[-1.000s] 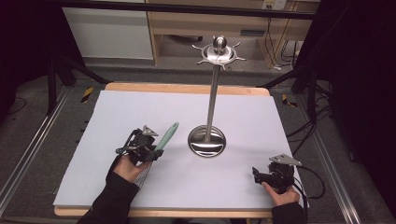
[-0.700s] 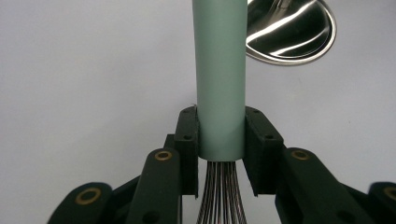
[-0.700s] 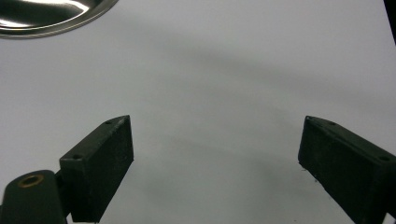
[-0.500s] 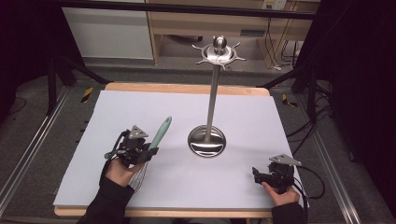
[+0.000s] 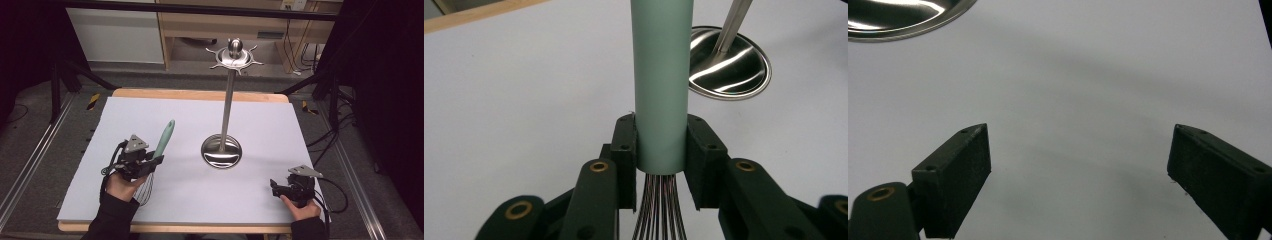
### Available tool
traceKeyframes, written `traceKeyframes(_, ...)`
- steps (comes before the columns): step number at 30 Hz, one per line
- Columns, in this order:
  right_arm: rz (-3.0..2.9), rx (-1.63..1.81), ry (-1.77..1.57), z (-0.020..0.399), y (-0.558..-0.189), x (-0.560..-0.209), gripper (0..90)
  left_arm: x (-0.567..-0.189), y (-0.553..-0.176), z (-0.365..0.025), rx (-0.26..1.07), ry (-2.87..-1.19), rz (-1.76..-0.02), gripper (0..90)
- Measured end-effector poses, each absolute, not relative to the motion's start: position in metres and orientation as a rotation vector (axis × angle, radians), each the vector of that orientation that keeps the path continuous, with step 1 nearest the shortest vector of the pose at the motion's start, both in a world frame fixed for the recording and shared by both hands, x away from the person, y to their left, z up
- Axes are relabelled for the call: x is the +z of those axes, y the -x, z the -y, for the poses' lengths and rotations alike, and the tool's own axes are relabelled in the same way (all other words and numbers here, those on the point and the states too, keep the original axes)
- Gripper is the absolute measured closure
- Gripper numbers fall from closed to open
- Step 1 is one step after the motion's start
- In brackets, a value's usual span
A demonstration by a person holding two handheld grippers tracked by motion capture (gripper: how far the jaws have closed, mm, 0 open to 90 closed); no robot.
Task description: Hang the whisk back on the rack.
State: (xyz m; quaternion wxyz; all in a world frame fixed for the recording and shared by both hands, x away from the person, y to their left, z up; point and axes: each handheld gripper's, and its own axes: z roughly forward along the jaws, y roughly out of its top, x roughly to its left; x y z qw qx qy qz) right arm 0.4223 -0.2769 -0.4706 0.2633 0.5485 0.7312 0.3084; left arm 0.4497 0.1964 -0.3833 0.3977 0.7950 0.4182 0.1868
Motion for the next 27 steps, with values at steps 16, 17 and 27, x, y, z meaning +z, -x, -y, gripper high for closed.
traceKeyframes(16,-1.976,0.836,-1.483,0.277,-0.422,-0.47,10.8,-0.367,-0.437,-0.213,0.519,-1.906,-1.03,68.9)
traceKeyframes(17,-1.977,0.837,-1.483,0.277,-0.422,-0.47,10.8,-0.366,-0.436,-0.213,0.52,-1.901,-1.027,68.9)
traceKeyframes(27,-1.975,0.835,-1.482,0.277,-0.423,-0.47,10.7,-0.357,-0.432,-0.215,0.549,-1.851,-0.996,68.9)
